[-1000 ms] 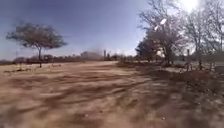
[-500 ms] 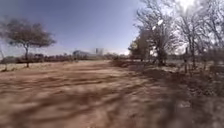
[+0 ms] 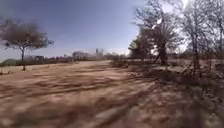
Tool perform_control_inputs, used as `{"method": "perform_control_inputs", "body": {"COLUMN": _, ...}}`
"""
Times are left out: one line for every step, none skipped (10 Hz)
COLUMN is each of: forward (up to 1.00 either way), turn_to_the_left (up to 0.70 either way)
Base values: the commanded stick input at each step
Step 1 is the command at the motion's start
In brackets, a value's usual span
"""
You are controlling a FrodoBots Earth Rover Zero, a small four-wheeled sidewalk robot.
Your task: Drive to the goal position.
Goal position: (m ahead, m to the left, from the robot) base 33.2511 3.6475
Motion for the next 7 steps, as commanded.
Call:
{"method": "perform_control_inputs", "body": {"forward": 1.00, "turn_to_the_left": 0.27}}
{"method": "perform_control_inputs", "body": {"forward": 1.00, "turn_to_the_left": 0.27}}
{"method": "perform_control_inputs", "body": {"forward": 1.00, "turn_to_the_left": 0.16}}
{"method": "perform_control_inputs", "body": {"forward": 1.00, "turn_to_the_left": 0.05}}
{"method": "perform_control_inputs", "body": {"forward": 1.00, "turn_to_the_left": 0.00}}
{"method": "perform_control_inputs", "body": {"forward": 1.00, "turn_to_the_left": 0.00}}
{"method": "perform_control_inputs", "body": {"forward": 1.00, "turn_to_the_left": 0.00}}
